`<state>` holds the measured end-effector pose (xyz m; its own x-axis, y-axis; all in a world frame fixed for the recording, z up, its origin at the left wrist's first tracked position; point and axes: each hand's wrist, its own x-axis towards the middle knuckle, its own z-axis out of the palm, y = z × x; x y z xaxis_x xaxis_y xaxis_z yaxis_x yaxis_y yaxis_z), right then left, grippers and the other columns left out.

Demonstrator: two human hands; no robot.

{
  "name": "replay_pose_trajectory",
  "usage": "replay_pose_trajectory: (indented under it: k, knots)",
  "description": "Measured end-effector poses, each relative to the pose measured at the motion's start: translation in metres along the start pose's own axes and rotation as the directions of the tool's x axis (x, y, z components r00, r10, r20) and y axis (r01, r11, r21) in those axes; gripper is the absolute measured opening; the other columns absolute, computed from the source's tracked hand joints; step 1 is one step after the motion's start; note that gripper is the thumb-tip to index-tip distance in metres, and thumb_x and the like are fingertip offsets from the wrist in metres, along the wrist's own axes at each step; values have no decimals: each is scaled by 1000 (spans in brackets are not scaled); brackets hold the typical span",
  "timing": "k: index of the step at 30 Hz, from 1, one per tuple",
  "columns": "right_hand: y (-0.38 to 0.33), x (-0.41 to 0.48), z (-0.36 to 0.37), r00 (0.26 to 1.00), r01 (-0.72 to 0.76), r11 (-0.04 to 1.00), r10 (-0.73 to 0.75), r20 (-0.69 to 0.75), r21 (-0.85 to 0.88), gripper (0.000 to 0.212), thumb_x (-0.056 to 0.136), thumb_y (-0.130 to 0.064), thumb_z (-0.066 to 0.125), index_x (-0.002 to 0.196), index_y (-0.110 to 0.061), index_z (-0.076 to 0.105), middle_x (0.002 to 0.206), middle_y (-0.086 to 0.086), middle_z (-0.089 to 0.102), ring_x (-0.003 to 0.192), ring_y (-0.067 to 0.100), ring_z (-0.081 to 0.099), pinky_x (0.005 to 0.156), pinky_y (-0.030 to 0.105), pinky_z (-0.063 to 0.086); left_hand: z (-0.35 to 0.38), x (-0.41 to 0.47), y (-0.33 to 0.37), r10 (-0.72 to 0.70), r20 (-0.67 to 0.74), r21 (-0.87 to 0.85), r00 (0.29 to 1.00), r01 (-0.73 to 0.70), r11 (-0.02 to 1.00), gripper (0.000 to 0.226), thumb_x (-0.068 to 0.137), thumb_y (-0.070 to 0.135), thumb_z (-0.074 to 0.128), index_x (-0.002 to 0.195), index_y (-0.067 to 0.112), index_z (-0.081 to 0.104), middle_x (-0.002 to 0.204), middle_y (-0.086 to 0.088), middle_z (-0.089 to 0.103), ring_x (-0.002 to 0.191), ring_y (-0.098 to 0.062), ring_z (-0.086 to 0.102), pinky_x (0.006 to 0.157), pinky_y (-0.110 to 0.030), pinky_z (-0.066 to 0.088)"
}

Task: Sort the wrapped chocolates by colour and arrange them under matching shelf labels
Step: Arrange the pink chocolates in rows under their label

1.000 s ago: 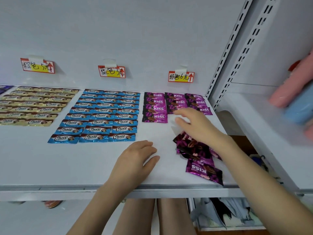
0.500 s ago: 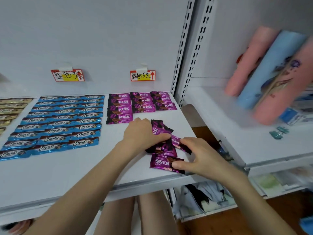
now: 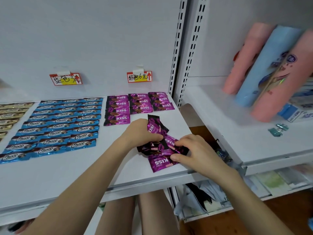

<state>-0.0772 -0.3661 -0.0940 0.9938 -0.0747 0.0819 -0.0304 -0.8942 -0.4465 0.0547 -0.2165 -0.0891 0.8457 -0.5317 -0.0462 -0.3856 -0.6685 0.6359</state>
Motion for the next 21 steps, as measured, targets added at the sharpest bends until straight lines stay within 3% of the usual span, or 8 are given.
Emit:
replay_pose_trajectory:
  k: [4,7,9,12,14,19,21]
  knots:
    - [-1,0,1,1000,0,1000,-1,-16,-12,45,85,-46,56,121,-19,57,121,-3,53,109,10,40,84,25,37,-7,-4,-8,12,-94,-12,995,-13,1000,35,80,29,71,67,14,42,63,1,47,55,-10,42,43,-14,33]
    - [-2,-1,3,999,15,1000,-16,-35,-23,46,86,-48,52,121,-18,57,122,-3,53,110,10,41,84,24,36,-14,-10,-16,-10,-134,-128,991,-7,992,23,81,26,71,81,18,49,73,4,55,62,-6,51,46,-11,36]
    - [-4,-2,4,999,43,999,-42,-34,27,51,85,-52,52,125,-20,54,126,-5,50,114,9,40,87,22,34,-16,-14,-21,-65,-158,-248,985,25,969,23,81,24,71,88,19,49,80,5,58,70,-8,56,56,-18,44]
    - [-8,-4,9,991,118,993,-119,53,21,67,79,-59,55,137,-30,39,139,-11,37,126,8,30,97,20,27,-18,-23,-28,-146,-210,-404,967,50,913,23,82,21,71,80,22,48,79,4,60,69,-10,58,55,-21,44]
    - [-10,-3,13,984,162,987,-159,74,-27,66,80,-59,55,138,-32,37,143,-12,31,127,8,25,96,19,23,-19,-30,-33,-186,-240,-480,953,50,876,19,82,19,71,78,19,52,76,2,62,67,-10,60,52,-19,43]
    - [-16,7,20,969,236,948,-246,-21,-214,45,93,-44,45,132,-23,49,133,-3,48,118,19,41,94,26,35,-21,-52,-43,-354,-209,-790,912,56,610,11,83,11,67,89,13,58,88,-10,67,78,-24,66,68,-33,53]
    - [-20,11,22,959,256,927,-280,-52,-275,40,95,-41,43,126,-18,54,124,2,56,109,22,50,87,31,42,-21,-61,-43,-410,-206,-864,889,31,502,9,84,8,66,87,13,58,84,-9,67,72,-22,68,64,-33,54]
